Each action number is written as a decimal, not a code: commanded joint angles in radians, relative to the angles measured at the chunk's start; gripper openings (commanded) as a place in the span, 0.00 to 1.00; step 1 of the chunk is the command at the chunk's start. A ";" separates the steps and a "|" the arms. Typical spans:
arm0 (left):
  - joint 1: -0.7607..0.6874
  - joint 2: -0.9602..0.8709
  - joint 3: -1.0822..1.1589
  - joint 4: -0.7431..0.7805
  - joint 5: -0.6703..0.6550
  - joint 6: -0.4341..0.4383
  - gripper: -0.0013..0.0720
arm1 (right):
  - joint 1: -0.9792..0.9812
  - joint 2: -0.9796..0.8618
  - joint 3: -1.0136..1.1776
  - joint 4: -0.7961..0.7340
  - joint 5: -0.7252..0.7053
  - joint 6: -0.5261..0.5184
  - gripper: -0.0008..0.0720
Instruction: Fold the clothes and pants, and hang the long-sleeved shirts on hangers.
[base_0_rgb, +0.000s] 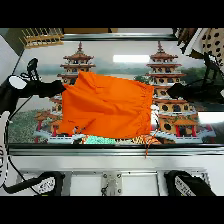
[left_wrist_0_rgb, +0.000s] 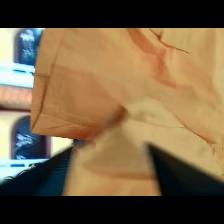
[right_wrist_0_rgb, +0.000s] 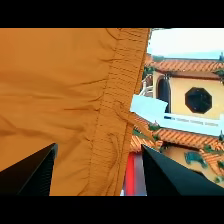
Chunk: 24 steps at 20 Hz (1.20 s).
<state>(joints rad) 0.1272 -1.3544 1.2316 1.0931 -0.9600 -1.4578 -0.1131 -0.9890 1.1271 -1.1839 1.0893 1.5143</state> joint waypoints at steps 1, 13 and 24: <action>0.045 -0.070 0.111 0.128 -0.071 -0.074 0.85 | 0.000 0.000 0.000 -0.003 0.000 0.000 0.79; 0.296 0.257 -0.674 0.036 -0.008 -0.182 0.85 | 0.001 0.001 0.000 -0.001 0.000 0.000 0.79; 0.091 0.064 -0.588 -0.172 0.209 -0.178 0.37 | -0.003 0.003 -0.011 -0.003 0.047 -0.005 0.79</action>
<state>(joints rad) 0.2623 -1.2560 0.5991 0.9470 -0.7837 -1.6329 -0.1123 -0.9878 1.1240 -1.1831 1.1030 1.5143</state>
